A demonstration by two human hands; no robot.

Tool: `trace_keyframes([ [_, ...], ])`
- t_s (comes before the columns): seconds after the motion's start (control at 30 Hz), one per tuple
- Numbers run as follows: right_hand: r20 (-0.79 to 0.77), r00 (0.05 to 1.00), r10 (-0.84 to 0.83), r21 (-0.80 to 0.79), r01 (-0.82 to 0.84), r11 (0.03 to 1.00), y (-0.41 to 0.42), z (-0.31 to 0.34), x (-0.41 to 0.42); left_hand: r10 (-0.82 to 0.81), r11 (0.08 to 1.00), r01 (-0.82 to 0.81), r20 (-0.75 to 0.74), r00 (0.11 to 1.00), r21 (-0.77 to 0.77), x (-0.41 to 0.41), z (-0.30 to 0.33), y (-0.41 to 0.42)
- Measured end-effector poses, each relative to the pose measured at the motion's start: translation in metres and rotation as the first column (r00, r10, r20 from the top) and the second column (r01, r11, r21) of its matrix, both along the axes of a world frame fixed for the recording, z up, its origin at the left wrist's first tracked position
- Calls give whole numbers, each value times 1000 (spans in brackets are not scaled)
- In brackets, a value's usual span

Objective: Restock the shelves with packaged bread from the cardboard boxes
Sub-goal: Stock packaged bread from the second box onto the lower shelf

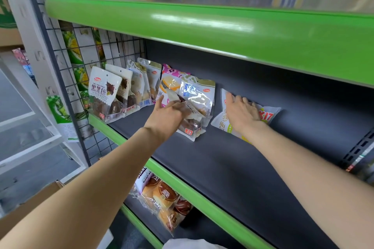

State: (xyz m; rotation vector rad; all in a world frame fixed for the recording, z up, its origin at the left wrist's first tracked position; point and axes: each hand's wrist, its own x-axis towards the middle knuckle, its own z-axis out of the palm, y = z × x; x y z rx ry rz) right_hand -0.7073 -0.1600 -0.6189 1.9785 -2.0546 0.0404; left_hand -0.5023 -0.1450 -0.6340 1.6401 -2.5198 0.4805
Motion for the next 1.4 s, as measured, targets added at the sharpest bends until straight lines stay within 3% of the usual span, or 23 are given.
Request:
trace_keyframes([
  [0.23,7,1000,-10,-25,10,1000,3,2,4,12,999,-15,-107,994,-28,-18,16,-1],
  [0.37,93,996,-9,-47,13,999,1,-1,-1,23,998,-32,-157,987,-55,-26,23,-3],
  [0.53,158,980,121,-185,-91,978,16,6,1,30,992,-63,-271,962,-112,-31,34,-1],
  [0.63,308,930,203,-251,-126,960,35,20,18,97,993,-117,-382,919,-29,-27,42,10],
  [0.73,512,804,303,-299,-163,940,54,34,49,174,985,-141,-531,829,103,-14,50,26],
  [0.87,564,715,414,-200,-368,908,74,43,103,313,949,-208,-657,686,235,30,50,58],
  [1.03,621,612,489,-75,-575,815,94,21,178,488,872,-347,-677,550,346,107,24,101],
  [1.17,646,595,478,102,-688,718,113,-12,242,657,745,-492,-621,428,450,171,-8,131],
  [1.4,683,606,408,354,-763,541,135,-114,338,849,528,-585,-401,344,616,269,-97,189],
])
